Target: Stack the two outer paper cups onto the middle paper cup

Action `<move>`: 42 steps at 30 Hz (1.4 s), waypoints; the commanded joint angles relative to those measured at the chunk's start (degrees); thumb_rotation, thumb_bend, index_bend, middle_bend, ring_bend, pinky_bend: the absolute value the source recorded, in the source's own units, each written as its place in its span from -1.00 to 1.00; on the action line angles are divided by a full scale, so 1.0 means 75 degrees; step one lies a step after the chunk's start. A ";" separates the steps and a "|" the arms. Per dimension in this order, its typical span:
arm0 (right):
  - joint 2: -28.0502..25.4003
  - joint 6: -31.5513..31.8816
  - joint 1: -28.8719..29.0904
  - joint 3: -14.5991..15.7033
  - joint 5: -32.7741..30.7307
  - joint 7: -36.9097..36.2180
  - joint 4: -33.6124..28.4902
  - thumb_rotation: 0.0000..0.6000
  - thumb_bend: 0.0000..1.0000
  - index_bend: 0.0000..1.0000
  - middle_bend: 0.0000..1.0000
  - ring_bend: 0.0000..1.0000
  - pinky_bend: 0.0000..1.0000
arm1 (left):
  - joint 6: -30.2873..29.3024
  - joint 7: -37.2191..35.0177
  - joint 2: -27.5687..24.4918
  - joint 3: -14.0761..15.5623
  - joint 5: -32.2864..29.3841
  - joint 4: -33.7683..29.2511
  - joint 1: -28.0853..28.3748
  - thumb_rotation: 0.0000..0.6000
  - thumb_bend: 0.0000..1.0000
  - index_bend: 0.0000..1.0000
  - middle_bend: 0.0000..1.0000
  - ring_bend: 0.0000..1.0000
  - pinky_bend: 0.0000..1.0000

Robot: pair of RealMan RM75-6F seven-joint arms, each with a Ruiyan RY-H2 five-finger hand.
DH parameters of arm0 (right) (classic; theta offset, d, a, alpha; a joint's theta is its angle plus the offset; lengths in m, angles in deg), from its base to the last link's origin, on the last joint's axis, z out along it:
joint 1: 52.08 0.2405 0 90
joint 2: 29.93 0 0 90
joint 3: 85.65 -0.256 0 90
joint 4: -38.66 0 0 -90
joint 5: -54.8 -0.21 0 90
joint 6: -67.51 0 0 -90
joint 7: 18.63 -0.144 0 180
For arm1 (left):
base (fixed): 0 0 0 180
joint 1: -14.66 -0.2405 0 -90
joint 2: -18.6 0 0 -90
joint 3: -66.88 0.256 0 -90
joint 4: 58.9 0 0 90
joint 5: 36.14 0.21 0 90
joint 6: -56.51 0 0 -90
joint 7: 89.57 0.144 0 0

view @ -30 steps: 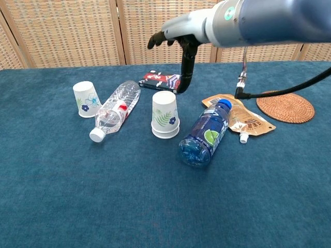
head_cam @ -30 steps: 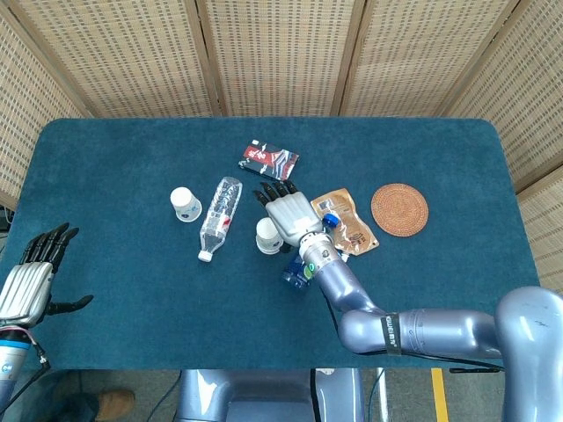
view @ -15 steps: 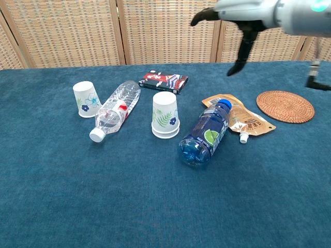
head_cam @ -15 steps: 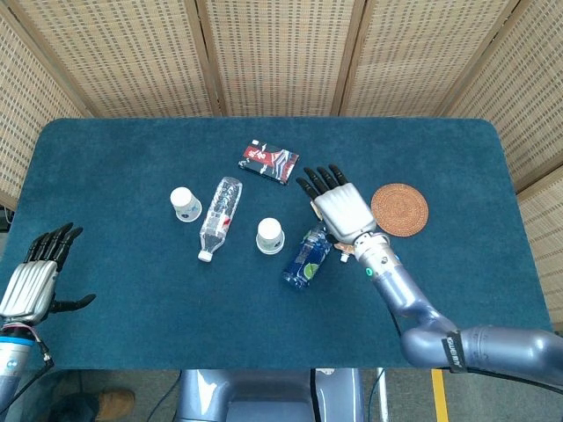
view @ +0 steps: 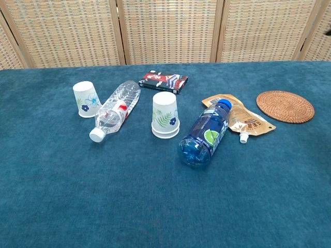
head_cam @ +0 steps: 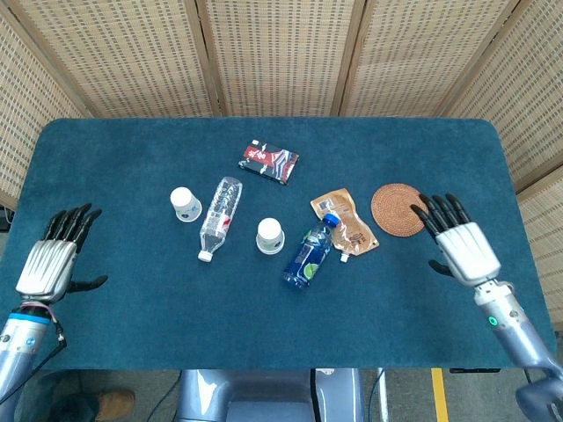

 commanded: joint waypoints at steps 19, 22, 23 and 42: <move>0.0109 0.0468 -0.1583 -0.0386 -0.0024 0.0154 -0.0676 1.00 -1.00 -1.00 -1.00 -1.00 -1.00 | 0.4758 -0.1291 0.2423 -0.0782 -0.0699 0.4932 0.3985 1.00 -1.00 -1.00 -1.00 -1.00 -0.92; 0.0139 0.0440 -0.1637 -0.0497 0.0043 0.0086 -0.0622 1.00 -1.00 -1.00 -1.00 -1.00 -1.00 | 0.5086 -0.1430 0.2916 -0.0712 -0.0810 0.5730 0.4258 1.00 -0.98 -0.98 -1.00 -0.98 -0.79; 0.0149 0.0430 -0.1652 -0.0523 0.0067 0.0059 -0.0594 1.00 -1.00 -1.00 -1.00 -1.00 -1.00 | 0.5160 -0.1513 0.3035 -0.0697 -0.0827 0.5910 0.4315 1.00 -0.97 -0.96 -1.00 -0.96 -0.79; 0.0271 0.0444 -0.1926 -0.0978 0.0441 -0.0076 -0.0450 1.00 -1.00 -1.00 -1.00 -1.00 -1.00 | 0.5718 -0.2228 0.4316 -0.0640 -0.1202 0.8162 0.4803 1.00 -0.66 -0.04 -0.32 -0.23 -0.15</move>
